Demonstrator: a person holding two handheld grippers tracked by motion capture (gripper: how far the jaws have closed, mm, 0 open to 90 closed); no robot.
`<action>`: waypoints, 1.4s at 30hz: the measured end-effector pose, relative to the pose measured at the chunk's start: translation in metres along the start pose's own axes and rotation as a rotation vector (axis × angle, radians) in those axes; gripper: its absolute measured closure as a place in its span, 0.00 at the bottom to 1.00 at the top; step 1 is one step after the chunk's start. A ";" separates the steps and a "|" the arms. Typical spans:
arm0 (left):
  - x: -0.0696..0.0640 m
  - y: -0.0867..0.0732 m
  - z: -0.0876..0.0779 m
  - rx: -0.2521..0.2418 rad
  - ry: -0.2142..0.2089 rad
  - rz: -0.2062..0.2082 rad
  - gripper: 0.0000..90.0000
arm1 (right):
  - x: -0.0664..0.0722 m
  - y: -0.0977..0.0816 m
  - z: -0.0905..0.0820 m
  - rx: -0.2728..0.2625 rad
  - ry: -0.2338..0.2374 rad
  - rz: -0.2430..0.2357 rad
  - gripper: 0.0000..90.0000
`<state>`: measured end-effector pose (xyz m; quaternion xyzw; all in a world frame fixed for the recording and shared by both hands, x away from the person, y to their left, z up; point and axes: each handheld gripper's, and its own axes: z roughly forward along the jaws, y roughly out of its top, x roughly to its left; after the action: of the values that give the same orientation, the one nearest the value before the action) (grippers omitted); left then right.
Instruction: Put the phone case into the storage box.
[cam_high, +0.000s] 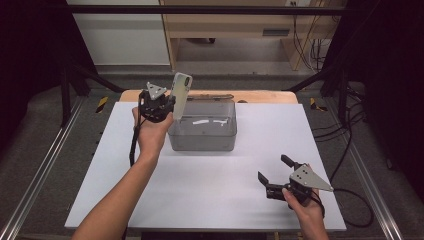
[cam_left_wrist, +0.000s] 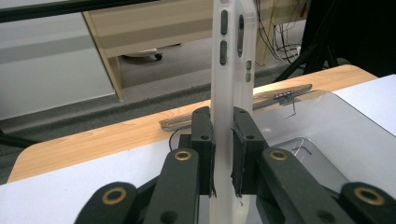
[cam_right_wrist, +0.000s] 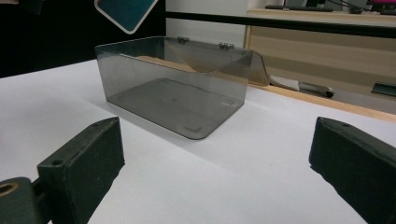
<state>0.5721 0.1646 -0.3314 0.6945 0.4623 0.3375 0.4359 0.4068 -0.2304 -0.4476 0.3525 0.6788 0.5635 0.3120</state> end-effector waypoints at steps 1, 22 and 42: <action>0.000 0.000 -0.001 -0.002 0.006 0.000 0.91 | 0.000 0.000 0.000 -0.001 0.001 0.000 0.04; -0.009 -0.008 0.000 0.024 0.054 -0.008 0.90 | -0.001 0.000 -0.002 -0.013 0.005 0.033 0.04; -0.014 -0.016 0.012 0.076 0.065 0.004 0.90 | -0.001 0.000 -0.001 -0.013 0.014 0.041 0.04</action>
<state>0.5720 0.1511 -0.3514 0.7002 0.4874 0.3429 0.3932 0.4064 -0.2322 -0.4472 0.3604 0.6701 0.5764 0.2980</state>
